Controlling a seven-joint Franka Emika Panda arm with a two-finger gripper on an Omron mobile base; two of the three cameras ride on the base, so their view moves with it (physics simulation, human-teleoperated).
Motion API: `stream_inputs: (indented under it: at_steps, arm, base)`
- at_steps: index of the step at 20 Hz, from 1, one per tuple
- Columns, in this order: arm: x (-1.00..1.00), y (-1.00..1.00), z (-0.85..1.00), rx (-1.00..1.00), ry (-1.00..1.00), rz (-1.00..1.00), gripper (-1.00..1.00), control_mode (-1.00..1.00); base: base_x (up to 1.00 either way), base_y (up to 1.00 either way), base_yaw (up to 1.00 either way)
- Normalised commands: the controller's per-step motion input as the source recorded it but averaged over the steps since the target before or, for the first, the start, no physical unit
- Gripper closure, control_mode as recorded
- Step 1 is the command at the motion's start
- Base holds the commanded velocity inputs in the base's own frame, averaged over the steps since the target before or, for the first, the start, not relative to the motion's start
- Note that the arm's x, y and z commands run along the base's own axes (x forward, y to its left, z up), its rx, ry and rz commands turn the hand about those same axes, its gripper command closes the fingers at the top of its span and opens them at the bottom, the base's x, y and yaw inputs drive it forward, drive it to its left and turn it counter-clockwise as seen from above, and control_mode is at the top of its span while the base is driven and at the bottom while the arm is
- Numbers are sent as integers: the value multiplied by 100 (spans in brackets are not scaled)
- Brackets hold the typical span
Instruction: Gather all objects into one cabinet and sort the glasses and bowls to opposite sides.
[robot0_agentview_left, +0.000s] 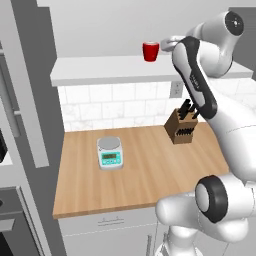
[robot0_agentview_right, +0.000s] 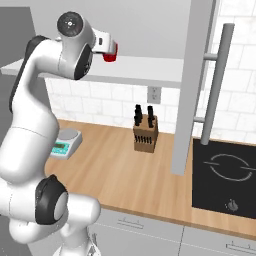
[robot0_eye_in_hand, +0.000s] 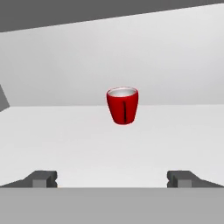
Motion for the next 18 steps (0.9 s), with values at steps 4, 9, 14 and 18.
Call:
stream_inputs:
  at_steps: [4, 9, 14, 18]
  arm:
    - [41, -1, 0, 0, 0, -1, -100, -100]
    - [11, -5, -1, 0, 0, 0, -100, -100]
    - [33, -14, -3, -5, 1, -1, -100, -100]
    - [17, -2, -1, -1, 0, -1, -100, -100]
  base:
    - [0, 0, 0]
    - [0, 0, 0]
    - [0, 0, 0]
    - [0, 0, 0]
